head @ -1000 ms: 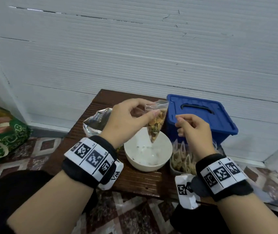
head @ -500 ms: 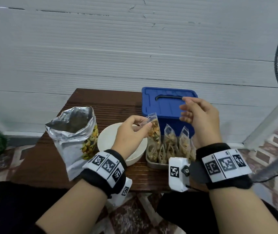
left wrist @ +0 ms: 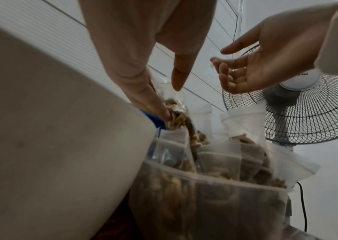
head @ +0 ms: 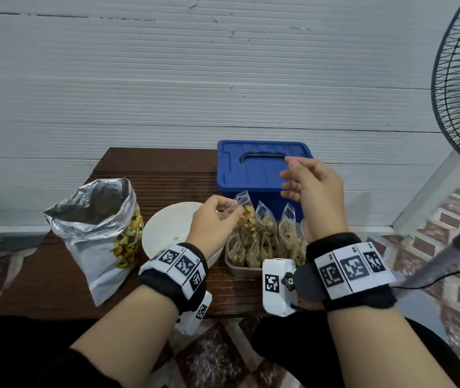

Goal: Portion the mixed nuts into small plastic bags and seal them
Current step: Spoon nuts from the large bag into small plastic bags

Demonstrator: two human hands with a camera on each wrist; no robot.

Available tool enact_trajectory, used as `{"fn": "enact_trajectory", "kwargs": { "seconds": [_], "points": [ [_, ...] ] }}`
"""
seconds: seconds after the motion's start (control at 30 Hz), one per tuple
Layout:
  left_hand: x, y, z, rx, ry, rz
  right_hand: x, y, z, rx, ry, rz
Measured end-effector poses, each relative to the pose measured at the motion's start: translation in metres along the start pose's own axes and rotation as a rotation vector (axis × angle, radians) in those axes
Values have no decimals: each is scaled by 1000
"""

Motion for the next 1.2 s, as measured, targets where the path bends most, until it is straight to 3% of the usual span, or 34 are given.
{"fn": "enact_trajectory", "kwargs": {
  "seconds": [0.4,0.6,0.8,1.07,1.2],
  "points": [
    [8,-1,7,-28,-14,73,3,1,1,3,14,-2],
    [-3,2,2,-20,-196,-35,0,0,4,-6,15,-2],
    [3,2,3,26,-153,-95,-5,2,6,-13,18,-20],
    [40,-2,-8,136,-142,-20,-16,6,16,-55,53,-67],
    [61,-7,-19,189,-379,27,-22,7,24,-87,109,-107]
  ]
}}
Point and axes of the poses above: each hand's wrist, its own y-axis away from the middle knuckle, its own x-axis out of the back of the hand, z = x × y, the point moved 8 cm from there along -y, towards the middle knuckle, and after that the axes turned 6 degrees about x, right-handed, at the moved point
